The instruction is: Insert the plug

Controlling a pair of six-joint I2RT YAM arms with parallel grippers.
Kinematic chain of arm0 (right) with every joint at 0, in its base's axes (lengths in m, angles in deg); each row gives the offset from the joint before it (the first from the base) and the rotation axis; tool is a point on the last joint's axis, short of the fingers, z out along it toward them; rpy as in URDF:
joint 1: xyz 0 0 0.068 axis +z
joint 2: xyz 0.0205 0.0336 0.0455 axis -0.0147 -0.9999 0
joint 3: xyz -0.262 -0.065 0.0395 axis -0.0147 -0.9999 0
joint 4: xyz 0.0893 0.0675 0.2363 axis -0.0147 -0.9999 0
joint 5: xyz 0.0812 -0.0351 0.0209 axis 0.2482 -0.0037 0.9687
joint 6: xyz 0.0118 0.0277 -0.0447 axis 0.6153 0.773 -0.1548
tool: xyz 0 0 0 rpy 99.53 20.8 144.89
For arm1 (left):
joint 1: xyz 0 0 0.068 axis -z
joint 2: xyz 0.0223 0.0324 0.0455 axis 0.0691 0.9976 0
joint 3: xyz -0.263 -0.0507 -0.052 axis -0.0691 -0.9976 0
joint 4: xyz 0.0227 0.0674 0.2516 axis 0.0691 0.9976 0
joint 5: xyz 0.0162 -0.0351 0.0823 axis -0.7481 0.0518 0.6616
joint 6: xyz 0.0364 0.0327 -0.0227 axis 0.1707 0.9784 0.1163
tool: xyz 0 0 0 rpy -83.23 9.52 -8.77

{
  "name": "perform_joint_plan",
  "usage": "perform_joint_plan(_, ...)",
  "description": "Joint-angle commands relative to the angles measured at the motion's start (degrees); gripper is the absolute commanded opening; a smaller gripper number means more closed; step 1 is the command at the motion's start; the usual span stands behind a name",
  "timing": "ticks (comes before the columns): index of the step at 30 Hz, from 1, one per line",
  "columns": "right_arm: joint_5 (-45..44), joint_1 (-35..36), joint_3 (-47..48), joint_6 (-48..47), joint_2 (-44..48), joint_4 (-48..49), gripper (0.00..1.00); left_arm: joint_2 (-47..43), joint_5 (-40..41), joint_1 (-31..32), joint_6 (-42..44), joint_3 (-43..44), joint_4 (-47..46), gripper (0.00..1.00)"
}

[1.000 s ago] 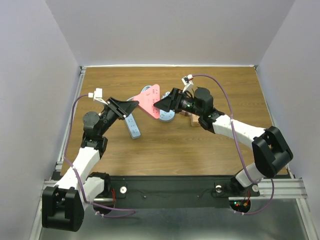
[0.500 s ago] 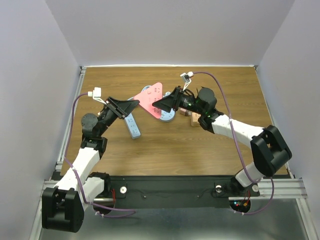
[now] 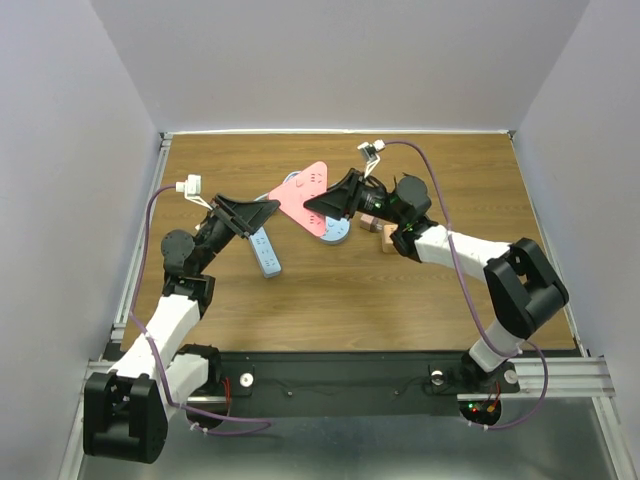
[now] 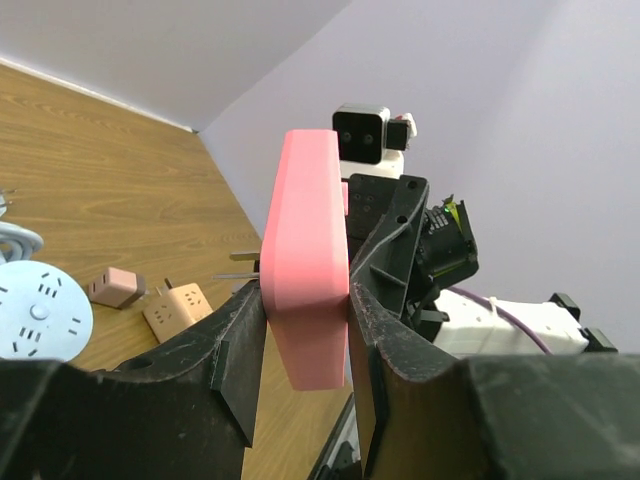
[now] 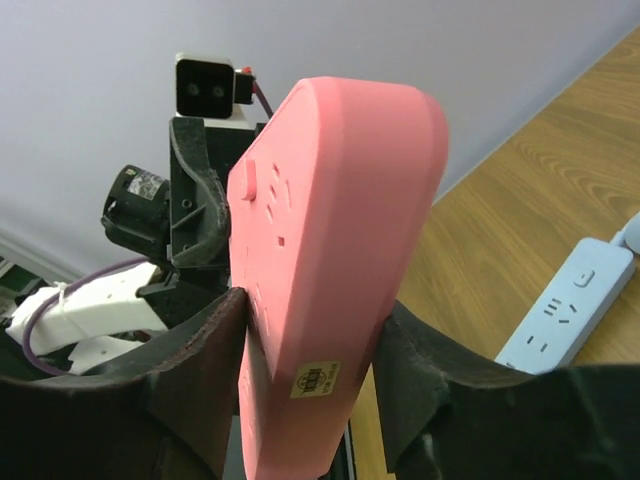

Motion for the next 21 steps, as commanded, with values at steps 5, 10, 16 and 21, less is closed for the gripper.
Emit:
perform_joint_plan(5, 3.6, 0.2, 3.3, 2.1, -1.3, 11.6, 0.04, 1.8, -3.1, 0.8, -0.1, -0.8, -6.4, 0.0)
perform_joint_plan(10, 1.8, -0.1, 2.3, 2.8, -1.3, 11.7, 0.0, 2.3, -1.7, 0.7, 4.5, 0.0, 0.6, 0.36)
perform_joint_plan(16, -1.4, -5.0, -2.9, 3.7, 3.0, 12.0, 0.01, 0.1, 7.9, 0.7, 18.0, 4.4, 20.9, 0.75)
perform_joint_plan(21, -0.5, -9.1, -5.0, 4.3, 4.8, 11.9, 0.01, 0.9, 13.1, 0.7, 20.4, 3.6, 25.7, 0.8)
